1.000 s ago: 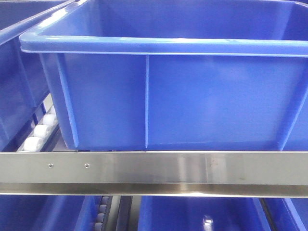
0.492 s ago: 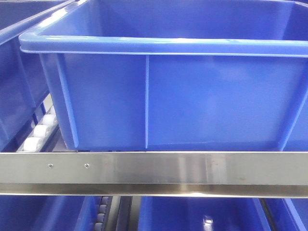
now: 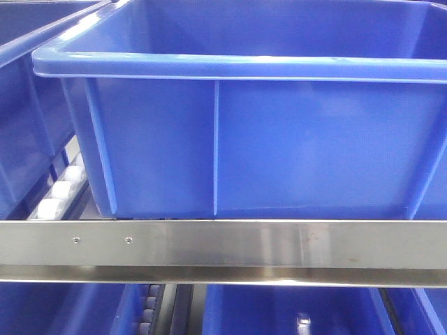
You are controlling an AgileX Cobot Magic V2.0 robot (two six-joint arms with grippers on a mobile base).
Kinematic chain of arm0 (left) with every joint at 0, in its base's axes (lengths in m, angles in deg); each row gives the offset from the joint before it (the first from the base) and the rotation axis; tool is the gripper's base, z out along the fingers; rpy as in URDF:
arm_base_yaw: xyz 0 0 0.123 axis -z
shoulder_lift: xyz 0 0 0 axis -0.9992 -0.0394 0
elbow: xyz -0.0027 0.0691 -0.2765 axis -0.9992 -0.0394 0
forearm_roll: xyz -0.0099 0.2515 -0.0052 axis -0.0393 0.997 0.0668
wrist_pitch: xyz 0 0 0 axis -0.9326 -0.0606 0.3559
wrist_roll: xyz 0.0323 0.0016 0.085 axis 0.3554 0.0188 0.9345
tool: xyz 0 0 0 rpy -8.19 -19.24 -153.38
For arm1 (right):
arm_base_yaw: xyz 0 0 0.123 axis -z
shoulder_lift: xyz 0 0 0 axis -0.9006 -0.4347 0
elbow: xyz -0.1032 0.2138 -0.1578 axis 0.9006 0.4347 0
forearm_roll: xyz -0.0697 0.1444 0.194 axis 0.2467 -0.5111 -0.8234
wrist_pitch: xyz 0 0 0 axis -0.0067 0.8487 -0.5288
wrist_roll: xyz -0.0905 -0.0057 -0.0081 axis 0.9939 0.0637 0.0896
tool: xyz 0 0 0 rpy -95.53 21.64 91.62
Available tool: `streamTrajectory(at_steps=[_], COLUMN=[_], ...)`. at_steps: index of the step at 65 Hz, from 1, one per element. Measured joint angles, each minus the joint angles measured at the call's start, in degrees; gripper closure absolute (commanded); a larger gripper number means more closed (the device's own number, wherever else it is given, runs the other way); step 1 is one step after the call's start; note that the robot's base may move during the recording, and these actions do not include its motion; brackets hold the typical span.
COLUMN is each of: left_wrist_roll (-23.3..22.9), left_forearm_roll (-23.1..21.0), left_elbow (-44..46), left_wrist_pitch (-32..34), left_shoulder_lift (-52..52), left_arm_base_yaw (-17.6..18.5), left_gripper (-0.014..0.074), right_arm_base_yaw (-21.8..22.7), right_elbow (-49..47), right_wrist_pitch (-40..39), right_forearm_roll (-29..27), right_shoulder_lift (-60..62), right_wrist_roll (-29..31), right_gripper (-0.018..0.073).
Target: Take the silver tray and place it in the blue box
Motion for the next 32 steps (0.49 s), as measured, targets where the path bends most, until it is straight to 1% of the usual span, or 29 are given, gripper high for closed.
streamTrajectory(at_steps=[5, 11, 19, 27, 32], left_wrist_roll=[0.49, 0.70, 0.70, 0.75, 0.75], left_forearm_roll=[-0.23, -0.23, -0.45, -0.48, -0.58], left_elbow=[-5.68, -12.10, -19.66, -20.52, -20.52], left_wrist_pitch=[3.43, 8.27, 17.38, 20.73, 21.65], left_shoulder_lift=[2.87, 5.07, 5.43, 5.43, 5.43], left_arm_base_yaw=[-4.45, -6.78, -7.63, -7.63, -7.63], left_gripper=[0.0700, 0.0700, 0.0701, 0.0701, 0.0701], right_arm_base_yaw=[0.00, 0.00, 0.00, 0.00, 0.00], right_elbow=[0.00, 0.00, 0.00, 0.00, 0.00], right_wrist_pitch=[0.00, 0.00, 0.00, 0.00, 0.00], right_forearm_roll=[0.00, 0.00, 0.00, 0.00, 0.00], right_shoulder_lift=[0.00, 0.00, 0.00, 0.00, 0.00], right_wrist_roll=[0.00, 0.04, 0.04, 0.04, 0.04], right_gripper=[0.0508, 0.0508, 0.0508, 0.0508, 0.0508])
